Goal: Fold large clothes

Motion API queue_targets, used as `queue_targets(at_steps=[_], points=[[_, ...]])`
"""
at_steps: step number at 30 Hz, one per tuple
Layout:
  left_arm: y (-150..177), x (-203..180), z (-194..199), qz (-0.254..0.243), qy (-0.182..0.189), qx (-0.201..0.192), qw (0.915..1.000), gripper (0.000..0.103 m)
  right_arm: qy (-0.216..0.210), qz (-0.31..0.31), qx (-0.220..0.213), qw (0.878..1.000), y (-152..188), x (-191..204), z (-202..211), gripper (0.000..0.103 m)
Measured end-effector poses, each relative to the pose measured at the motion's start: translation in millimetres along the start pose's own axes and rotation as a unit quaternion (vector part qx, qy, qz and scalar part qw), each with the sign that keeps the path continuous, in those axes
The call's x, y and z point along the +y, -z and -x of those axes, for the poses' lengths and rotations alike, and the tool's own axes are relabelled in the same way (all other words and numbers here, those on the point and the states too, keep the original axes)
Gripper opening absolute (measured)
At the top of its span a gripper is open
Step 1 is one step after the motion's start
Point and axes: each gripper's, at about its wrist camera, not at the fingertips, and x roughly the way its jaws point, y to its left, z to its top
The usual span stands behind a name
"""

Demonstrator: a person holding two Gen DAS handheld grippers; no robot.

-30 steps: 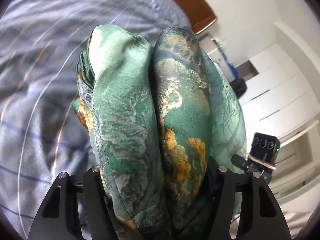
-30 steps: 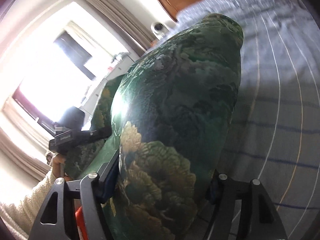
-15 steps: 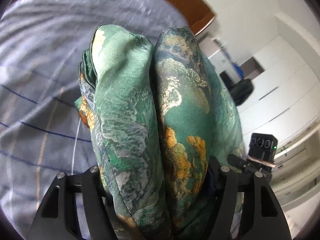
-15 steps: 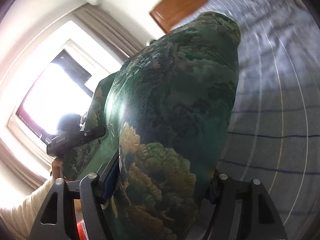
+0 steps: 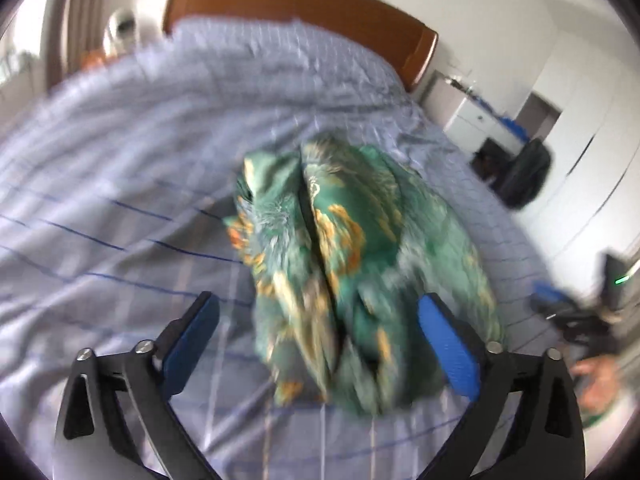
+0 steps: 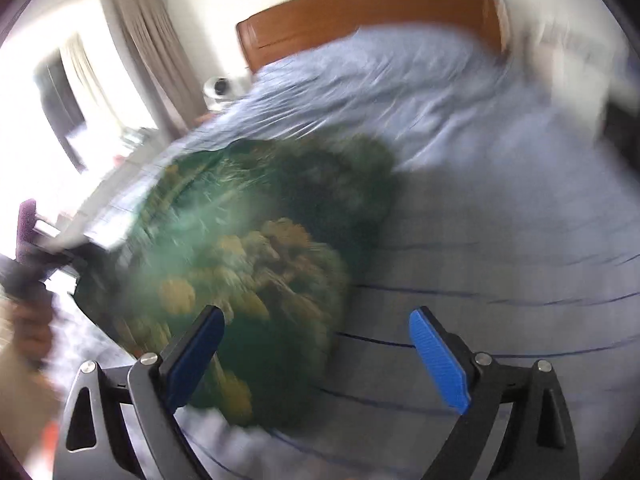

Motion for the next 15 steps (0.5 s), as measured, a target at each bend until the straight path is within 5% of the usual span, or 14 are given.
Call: queue_targets(at_steps=[4, 11, 15], points=[[32.3, -53.1, 44.4, -0.050, -0.067, -0.058, 0.9948, 0.102, 0.116, 0.039, -0.032, 0.992, 20.3, 27.7, 60.6, 0.096], [82.6, -103.8, 78.2, -0.038, -0.070, -0.067, 0.9945, 0.103, 0.166, 0.033, -0.050, 0.984, 40.3, 36.3, 115.2, 0.096], [96.2, -122.4, 91.2, -0.049, -0.115, -0.085, 0.9885, 0.103, 0.173, 0.047, -0.062, 0.982, 52.0, 43.8, 138.3, 0.096]])
